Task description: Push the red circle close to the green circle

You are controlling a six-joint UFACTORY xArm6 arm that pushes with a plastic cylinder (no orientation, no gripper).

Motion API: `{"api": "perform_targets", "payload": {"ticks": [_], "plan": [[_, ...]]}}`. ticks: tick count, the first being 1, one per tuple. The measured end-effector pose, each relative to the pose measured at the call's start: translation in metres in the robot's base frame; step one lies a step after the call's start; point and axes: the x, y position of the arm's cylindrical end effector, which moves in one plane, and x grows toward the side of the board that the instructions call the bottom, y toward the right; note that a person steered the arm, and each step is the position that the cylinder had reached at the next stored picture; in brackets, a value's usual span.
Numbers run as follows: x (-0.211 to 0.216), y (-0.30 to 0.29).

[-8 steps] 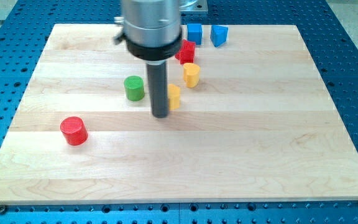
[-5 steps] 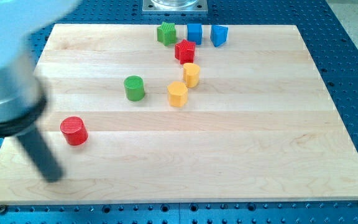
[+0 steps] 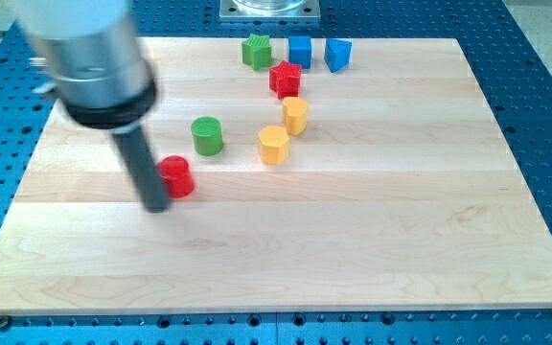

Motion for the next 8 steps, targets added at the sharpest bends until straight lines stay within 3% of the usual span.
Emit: {"api": "perform_targets", "payload": {"ticks": [1,2,3,5,8], "plan": [[0.000,0.034],[0.003,-0.023],[-0.008,-0.019],[-0.039,0.049],[-0.046,0.068]]}}
